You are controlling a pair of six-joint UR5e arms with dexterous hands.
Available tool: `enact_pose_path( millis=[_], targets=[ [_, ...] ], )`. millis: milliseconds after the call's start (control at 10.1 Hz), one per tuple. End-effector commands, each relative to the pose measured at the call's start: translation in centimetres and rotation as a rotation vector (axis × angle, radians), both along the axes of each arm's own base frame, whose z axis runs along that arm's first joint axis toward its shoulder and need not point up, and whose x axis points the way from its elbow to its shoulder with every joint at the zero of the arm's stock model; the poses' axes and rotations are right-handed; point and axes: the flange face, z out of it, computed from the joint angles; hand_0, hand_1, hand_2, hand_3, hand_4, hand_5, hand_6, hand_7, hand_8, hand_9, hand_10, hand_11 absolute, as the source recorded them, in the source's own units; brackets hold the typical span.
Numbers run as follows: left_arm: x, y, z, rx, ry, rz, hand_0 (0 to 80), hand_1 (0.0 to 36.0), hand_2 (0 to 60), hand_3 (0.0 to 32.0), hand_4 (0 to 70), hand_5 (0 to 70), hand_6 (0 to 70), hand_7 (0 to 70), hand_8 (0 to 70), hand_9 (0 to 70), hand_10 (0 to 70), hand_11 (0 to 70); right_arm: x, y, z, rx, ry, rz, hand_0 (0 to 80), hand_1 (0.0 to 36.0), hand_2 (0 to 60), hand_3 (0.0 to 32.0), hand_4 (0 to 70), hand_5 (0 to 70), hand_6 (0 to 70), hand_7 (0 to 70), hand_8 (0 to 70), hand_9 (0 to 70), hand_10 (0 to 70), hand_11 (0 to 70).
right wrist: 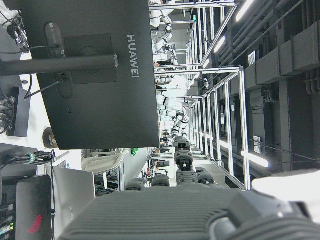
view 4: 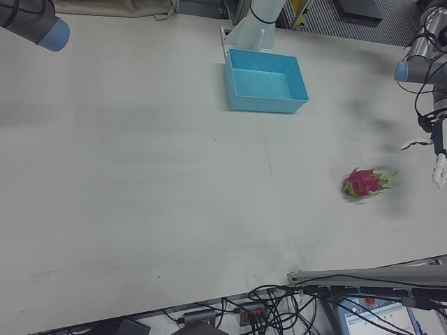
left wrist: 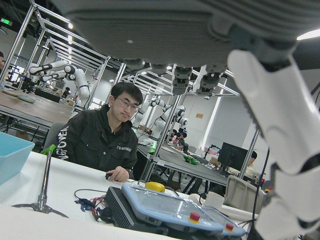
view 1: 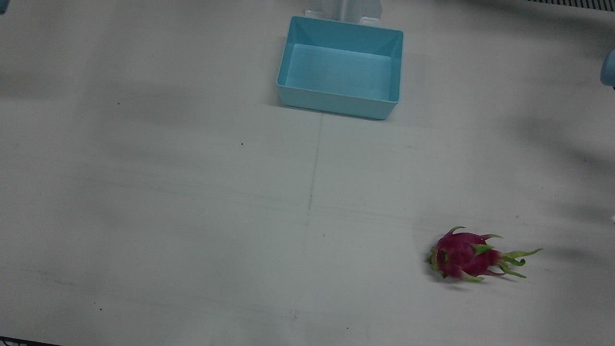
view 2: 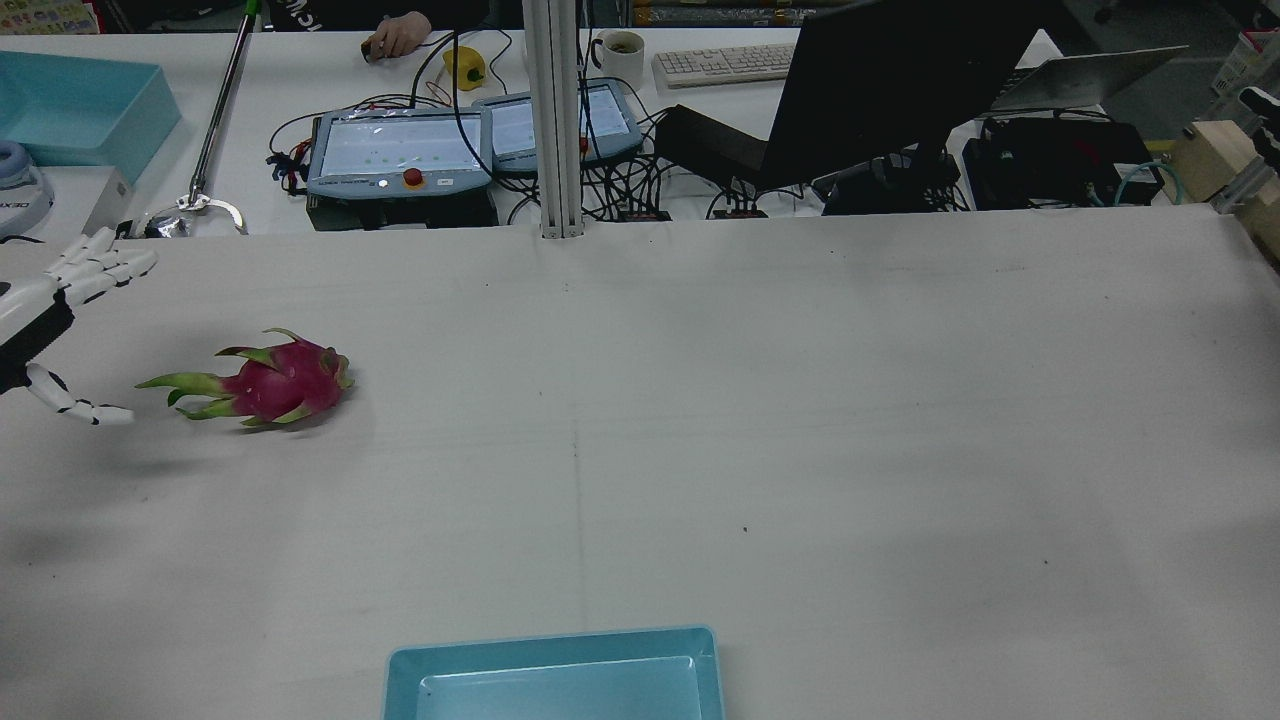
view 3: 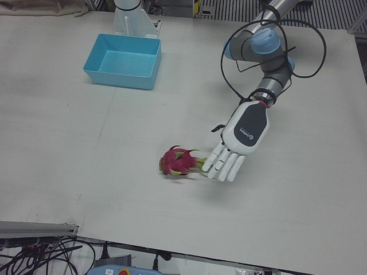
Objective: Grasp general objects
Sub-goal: 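Move the open left hand toward the pink dragon fruit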
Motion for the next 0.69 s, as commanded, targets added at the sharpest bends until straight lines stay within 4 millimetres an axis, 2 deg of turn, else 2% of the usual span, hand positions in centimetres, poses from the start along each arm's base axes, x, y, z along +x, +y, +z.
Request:
enact_pose_path(
  millis=[0,99,394,592],
  targets=[
    [8.2,-1.3,-1.8,-0.007,-0.026,0.096,51.4,23.6,25.2,0.0,7.3,0.0,3.2,16.2,0.0,1.8,0.0,0.0,0.0,0.0,0.0,0.000,0.000,0.000,0.0,0.0,0.0,0.0,0.0,0.0,0.0,0.0,0.0,0.0,0.0,0.0],
    [8.5,-1.7,-2.4,0.002,-0.037,0.094,51.4,23.9,26.9,0.0,7.8,0.0,4.1,17.4,0.0,2.0,0.0,0.0,0.0,0.0,0.0,0.000,0.000,0.000,0.0,0.0,0.0,0.0,0.0,0.0,0.0,0.0,0.0,0.0,0.0,0.0],
    [9.8,-2.8,-0.7,-0.029,-0.065,0.096,51.2,23.9,28.7,0.0,8.6,0.0,5.5,18.5,0.1,2.3,0.0,0.0,0.0,0.0,0.0,0.000,0.000,0.000,0.0,0.0,0.0,0.0,0.0,0.0,0.0,0.0,0.0,0.0,0.0,0.0],
    [11.1,-4.1,-1.1,-0.024,-0.076,0.095,51.4,24.5,30.0,0.0,8.1,0.0,5.1,17.9,0.0,2.1,0.0,0.0,0.0,0.0,0.0,0.000,0.000,0.000,0.0,0.0,0.0,0.0,0.0,0.0,0.0,0.0,0.0,0.0,0.0,0.0]
  ],
)
